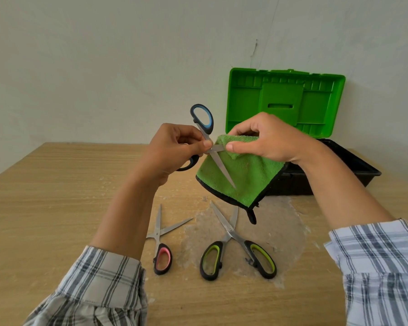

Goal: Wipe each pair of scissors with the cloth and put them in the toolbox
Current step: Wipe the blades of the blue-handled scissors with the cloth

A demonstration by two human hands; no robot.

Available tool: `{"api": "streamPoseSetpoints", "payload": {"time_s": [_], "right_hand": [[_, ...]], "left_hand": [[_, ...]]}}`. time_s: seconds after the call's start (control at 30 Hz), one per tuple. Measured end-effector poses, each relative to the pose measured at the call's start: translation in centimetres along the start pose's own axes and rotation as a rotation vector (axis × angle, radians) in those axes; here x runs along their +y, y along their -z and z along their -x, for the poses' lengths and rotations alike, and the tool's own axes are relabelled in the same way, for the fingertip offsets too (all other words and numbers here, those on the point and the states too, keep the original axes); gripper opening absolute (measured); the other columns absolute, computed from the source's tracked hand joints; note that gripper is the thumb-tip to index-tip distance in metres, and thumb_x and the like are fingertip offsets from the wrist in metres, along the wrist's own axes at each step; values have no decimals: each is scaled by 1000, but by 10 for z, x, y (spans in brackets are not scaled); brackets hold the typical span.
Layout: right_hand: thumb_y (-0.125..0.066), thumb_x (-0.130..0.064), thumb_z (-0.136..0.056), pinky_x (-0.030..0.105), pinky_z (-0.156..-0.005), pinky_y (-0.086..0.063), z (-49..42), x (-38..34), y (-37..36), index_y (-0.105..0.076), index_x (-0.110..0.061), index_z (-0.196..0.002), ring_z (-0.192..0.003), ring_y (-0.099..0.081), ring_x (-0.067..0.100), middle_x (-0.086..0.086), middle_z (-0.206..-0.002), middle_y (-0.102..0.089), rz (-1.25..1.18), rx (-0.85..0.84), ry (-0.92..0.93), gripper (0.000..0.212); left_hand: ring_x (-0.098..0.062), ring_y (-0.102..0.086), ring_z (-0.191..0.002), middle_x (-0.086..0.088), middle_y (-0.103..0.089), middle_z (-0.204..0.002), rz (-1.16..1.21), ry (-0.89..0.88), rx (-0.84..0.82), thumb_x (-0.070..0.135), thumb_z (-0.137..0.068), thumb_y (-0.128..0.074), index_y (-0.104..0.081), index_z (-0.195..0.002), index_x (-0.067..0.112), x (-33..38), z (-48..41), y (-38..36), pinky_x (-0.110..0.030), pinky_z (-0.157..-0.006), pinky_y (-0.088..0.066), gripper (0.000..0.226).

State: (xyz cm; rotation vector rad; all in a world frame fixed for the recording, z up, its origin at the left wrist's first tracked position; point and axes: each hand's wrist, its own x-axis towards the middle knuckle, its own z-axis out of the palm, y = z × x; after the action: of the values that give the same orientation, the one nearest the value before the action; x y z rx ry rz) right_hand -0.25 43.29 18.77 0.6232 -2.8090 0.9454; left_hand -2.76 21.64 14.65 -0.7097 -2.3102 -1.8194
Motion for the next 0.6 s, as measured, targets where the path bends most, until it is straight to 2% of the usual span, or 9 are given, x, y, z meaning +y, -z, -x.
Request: {"api": "streamPoseSetpoints", "payload": {"time_s": [0.2, 0.27, 0.37, 0.6], "right_hand": [[-73, -27, -89, 24, -83, -55, 8, 9, 14, -79, -21, -98, -86, -73, 6, -7, -90, -79, -19, 9, -28, 13], [-73, -26, -89, 22, -84, -56, 12, 12, 19, -78, -20, -100, -87, -74, 7, -5, -93, -79, -34, 9, -40, 14], [-73, -22, -89, 15, -75, -55, 17, 17, 25, -78, -19, -98, -85, -74, 7, -4, -92, -79, -75, 26, -56, 11], [-73, -24, -84, 19, -79, -59, 24, 25, 41, -76, -24, -95, -90, -75, 11, -2, -95, -79, -262, 158, -112, 11]], "left_hand": [[-9, -61, -63, 7, -67, -59, 5, 22, 1, 18, -83, -76, -73, -80, 11, 0, 0, 4, -25, -67, -49, 9], [-8, -61, -63, 7, -67, -58, 10, 32, -2, 18, -83, -76, -73, -79, 11, 1, 0, 4, -24, -67, -49, 8], [-9, -61, -64, 5, -67, -60, 12, 40, -5, 17, -83, -75, -73, -78, 13, 2, 0, 4, -25, -67, -50, 7], [-13, -63, -69, -1, -68, -66, 23, 61, 17, 19, -83, -75, -72, -77, 15, 2, 0, 10, -27, -73, -51, 8]]}}
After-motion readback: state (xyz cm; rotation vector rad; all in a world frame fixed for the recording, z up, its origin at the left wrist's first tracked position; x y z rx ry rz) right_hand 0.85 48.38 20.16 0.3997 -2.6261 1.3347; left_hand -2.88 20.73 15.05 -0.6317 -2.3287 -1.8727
